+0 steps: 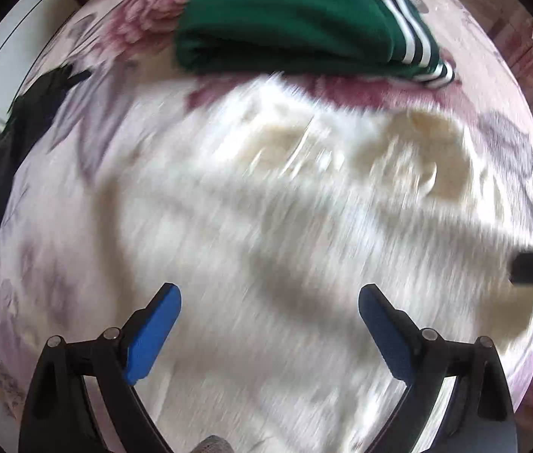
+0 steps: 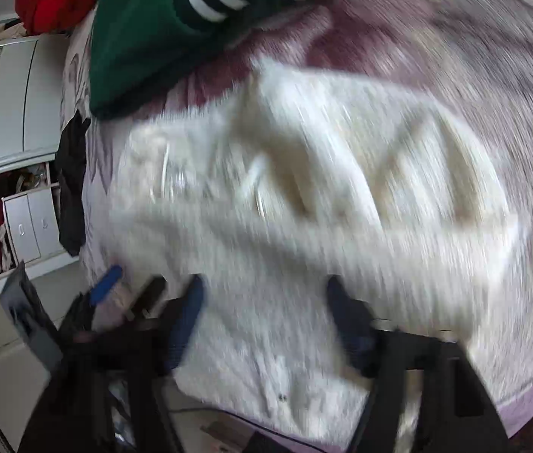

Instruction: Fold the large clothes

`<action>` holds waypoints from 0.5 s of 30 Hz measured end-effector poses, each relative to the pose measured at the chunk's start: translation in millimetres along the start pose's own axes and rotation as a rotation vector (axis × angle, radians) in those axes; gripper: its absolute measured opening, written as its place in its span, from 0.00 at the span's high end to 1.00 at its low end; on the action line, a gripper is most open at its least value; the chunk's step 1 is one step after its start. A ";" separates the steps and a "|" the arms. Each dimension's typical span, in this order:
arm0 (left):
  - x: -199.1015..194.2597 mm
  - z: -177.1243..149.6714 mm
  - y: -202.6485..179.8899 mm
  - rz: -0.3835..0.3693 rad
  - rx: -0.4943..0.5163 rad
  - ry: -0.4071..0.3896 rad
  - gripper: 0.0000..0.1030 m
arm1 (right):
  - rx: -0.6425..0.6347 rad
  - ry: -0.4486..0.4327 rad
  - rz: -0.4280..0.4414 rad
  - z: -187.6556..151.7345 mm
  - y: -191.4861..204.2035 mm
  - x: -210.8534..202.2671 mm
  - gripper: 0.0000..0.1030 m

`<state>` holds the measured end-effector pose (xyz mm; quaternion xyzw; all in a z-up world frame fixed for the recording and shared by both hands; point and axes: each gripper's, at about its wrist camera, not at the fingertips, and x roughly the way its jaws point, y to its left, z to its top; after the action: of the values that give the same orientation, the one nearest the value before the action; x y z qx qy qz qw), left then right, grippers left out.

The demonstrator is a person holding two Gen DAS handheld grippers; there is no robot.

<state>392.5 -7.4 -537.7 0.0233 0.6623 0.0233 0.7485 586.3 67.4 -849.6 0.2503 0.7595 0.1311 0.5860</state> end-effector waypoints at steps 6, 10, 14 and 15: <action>0.8 -105.9 76.3 0.146 -0.103 0.143 0.05 | 0.111 0.168 0.011 -140.3 -34.9 74.1 0.28; 29.5 -171.3 119.4 0.199 -0.172 0.276 0.05 | 0.218 0.246 -0.031 -216.5 -45.8 152.0 0.28; 55.4 -209.9 133.0 0.218 -0.148 0.308 0.05 | 0.162 0.206 -0.191 -254.3 -24.8 196.7 0.31; 59.4 -216.2 133.6 0.219 -0.139 0.307 0.05 | 0.117 0.152 -0.270 -260.3 -14.2 199.6 0.44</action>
<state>184.6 130.7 -614.1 0.0398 0.7589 0.1535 0.6316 296.7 186.5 -948.5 0.1691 0.8346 0.0255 0.5236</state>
